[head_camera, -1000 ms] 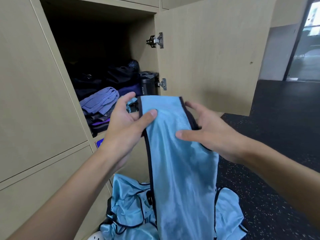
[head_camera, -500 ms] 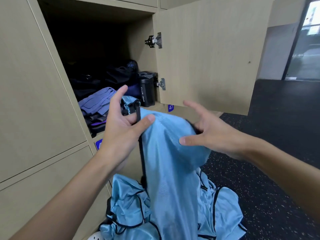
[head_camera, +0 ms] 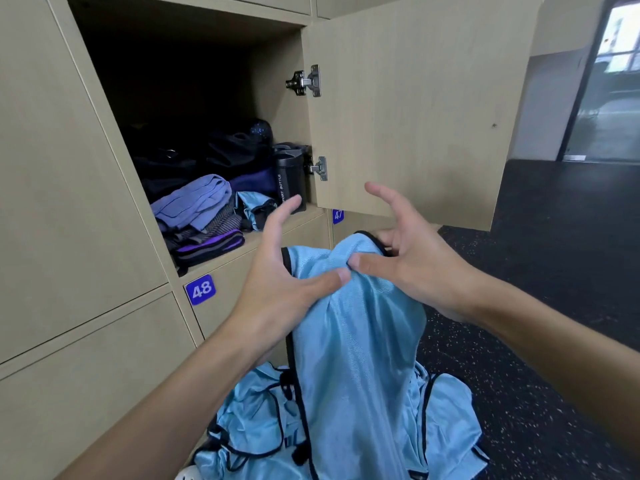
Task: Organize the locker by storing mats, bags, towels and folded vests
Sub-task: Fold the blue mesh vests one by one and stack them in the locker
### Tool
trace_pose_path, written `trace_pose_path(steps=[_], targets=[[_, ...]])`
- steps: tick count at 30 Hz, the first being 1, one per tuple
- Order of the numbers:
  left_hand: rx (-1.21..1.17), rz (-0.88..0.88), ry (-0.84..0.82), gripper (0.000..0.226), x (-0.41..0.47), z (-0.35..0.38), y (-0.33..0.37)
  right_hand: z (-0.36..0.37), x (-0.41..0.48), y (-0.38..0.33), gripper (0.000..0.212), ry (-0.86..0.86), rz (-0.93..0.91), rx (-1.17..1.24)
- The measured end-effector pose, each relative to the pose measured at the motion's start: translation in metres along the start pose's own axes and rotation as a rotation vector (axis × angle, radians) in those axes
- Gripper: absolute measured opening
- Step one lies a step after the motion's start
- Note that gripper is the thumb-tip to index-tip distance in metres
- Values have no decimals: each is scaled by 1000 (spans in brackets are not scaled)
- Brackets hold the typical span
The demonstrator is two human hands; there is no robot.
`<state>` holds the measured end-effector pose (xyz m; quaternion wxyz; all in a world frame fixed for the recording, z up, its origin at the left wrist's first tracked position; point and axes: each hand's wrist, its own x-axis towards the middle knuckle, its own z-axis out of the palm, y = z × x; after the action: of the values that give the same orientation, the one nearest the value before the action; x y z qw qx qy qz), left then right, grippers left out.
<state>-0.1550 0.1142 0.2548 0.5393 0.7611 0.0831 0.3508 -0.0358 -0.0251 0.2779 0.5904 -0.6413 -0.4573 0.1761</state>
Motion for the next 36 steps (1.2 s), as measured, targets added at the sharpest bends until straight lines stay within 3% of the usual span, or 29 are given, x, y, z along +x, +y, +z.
trace_pose_path(steps=[7,11,15,16,19,24,28,30,32,36], targets=[[-253,-67,248,83,19,-9,15,-1,-1,14,109,-29,123,7],[-375,-138,306,83,25,-19,21,6,1,22,98,31,133,88],[-371,-398,200,122,14,-11,9,8,4,15,88,138,56,235],[-393,-444,168,124,11,-9,8,7,5,13,86,184,33,224],[-430,-443,194,102,10,-9,7,1,7,12,84,285,22,214],[-437,-326,355,87,17,-19,17,3,3,17,107,-19,120,171],[-390,-468,230,111,6,-10,9,8,3,17,87,82,43,204],[-389,-533,126,110,1,-6,6,7,8,17,81,172,32,217],[-399,-507,138,106,4,-8,8,3,10,17,85,207,23,230],[-447,-388,316,95,16,-19,18,3,5,20,105,-25,67,180]])
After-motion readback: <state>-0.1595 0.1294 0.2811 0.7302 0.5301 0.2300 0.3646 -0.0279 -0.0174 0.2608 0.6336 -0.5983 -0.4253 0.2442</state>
